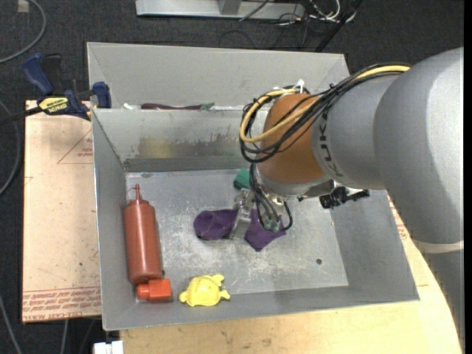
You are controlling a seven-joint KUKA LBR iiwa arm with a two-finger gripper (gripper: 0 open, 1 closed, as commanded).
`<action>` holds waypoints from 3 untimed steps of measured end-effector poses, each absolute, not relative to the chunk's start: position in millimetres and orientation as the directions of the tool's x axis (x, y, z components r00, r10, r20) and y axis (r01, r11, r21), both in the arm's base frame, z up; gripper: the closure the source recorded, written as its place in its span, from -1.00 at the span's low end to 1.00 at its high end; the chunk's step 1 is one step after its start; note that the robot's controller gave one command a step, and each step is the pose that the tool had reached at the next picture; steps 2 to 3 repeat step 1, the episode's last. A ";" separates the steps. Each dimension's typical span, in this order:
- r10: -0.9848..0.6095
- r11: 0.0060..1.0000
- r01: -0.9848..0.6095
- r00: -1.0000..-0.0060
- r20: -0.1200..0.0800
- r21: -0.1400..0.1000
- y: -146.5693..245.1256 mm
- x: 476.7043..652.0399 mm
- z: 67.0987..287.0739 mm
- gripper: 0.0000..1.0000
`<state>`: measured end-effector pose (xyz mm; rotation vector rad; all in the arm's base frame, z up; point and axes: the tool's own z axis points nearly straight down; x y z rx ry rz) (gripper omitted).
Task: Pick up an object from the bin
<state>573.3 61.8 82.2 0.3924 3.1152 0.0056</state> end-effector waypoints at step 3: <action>0.248 0.969 0.248 -0.969 0.003 0.002 61.5 572.0 101.2 1.00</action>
Offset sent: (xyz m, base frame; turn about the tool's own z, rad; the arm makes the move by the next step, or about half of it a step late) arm -0.0002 -0.0001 0.0675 0.0000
